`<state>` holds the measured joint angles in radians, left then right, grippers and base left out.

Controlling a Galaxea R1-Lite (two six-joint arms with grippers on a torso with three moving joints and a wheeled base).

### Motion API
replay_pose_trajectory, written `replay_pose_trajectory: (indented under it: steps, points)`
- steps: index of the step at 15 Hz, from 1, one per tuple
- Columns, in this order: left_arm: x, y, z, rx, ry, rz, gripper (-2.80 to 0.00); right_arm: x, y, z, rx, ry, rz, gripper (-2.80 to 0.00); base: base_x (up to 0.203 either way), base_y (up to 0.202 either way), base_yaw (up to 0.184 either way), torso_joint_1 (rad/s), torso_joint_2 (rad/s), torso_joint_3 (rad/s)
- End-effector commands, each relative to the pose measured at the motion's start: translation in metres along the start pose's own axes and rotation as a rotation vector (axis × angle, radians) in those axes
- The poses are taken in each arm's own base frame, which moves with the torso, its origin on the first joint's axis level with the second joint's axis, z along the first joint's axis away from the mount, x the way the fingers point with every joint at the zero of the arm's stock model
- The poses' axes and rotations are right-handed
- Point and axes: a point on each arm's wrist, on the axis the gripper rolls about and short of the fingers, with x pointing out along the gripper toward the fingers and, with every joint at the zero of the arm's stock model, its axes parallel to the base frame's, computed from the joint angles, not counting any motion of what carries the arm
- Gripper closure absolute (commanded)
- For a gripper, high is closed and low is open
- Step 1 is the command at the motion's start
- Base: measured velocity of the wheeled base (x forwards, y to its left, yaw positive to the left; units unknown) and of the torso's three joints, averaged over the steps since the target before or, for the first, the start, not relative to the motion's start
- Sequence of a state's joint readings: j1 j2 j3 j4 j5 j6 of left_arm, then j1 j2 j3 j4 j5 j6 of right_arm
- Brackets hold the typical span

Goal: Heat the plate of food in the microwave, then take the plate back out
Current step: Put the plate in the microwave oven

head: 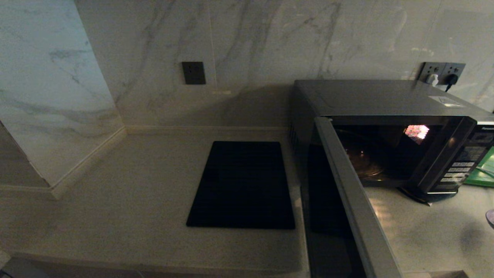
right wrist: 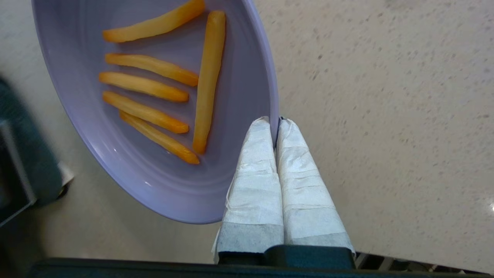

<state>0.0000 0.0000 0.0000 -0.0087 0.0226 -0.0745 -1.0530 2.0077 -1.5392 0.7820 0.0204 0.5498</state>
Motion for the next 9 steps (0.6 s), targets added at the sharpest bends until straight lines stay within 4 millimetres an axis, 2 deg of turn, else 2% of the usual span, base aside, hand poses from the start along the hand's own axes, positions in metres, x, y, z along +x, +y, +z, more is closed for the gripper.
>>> replay_pose_trajectory:
  steps: [1, 9]
  points:
    - [0.0, 0.0, 0.0, -0.001, 0.0, 0.0, 0.0, -0.014, -0.003, -0.007, 0.0, -0.01, 0.022, 0.0, 0.0, 0.0, 0.0, 0.0, 0.0, 0.0]
    - [0.0, 0.0, 0.0, -0.001, -0.001, 0.0, 0.0, -0.047, -0.01, -0.044, -0.069, 0.024, 0.123, 0.0, 0.0, 0.0, 0.0, 0.0, 0.0, 0.0]
